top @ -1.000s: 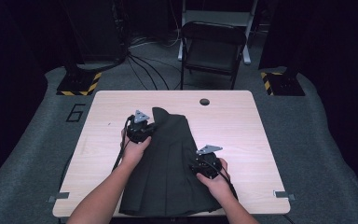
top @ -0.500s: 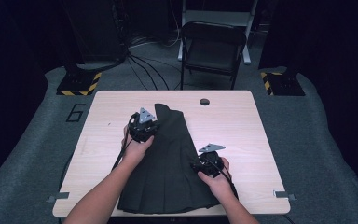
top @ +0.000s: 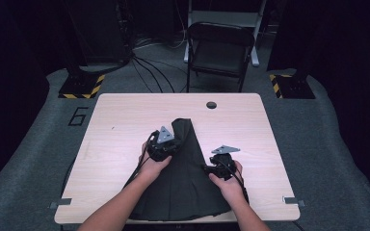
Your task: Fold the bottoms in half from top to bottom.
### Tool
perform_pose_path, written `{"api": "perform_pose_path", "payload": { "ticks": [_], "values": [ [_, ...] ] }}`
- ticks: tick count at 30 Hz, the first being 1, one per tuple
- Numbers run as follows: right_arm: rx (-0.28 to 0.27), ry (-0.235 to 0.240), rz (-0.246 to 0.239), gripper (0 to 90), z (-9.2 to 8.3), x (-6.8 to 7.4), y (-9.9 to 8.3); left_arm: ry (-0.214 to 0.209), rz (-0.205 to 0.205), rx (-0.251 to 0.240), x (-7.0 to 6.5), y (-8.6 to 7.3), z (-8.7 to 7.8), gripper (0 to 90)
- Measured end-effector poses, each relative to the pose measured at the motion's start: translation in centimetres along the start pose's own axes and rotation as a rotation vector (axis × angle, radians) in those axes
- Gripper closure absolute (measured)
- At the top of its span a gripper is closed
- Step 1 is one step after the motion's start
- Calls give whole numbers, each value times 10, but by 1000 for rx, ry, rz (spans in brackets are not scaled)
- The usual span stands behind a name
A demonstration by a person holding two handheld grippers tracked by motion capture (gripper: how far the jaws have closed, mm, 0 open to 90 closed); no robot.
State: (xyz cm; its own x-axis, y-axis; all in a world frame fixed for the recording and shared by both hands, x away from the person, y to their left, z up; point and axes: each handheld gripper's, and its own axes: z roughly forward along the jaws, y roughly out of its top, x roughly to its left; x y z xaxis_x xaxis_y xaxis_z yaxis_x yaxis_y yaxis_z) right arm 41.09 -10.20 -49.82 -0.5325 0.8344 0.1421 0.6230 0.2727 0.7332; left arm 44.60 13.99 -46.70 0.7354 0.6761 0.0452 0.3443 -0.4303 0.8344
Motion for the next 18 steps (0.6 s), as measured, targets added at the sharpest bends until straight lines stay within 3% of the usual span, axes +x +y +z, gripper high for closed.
{"api": "perform_pose_path", "payload": {
  "ticks": [5,10,12,15,18],
  "values": [
    [-2,7,21,483,-2,-7,2,-42,11,20,-10,-13,11,821],
    [-7,13,34,474,-2,-12,11,-96,-28,24,-9,-22,16,749],
    [-10,26,46,465,-2,-13,17,-139,-58,19,-8,-26,18,709],
    [-9,25,28,458,-2,-11,28,-154,-85,1,-9,-30,18,671],
    [-14,18,5,450,-1,-8,41,-163,-81,11,-8,-31,19,663]
  ]
}}
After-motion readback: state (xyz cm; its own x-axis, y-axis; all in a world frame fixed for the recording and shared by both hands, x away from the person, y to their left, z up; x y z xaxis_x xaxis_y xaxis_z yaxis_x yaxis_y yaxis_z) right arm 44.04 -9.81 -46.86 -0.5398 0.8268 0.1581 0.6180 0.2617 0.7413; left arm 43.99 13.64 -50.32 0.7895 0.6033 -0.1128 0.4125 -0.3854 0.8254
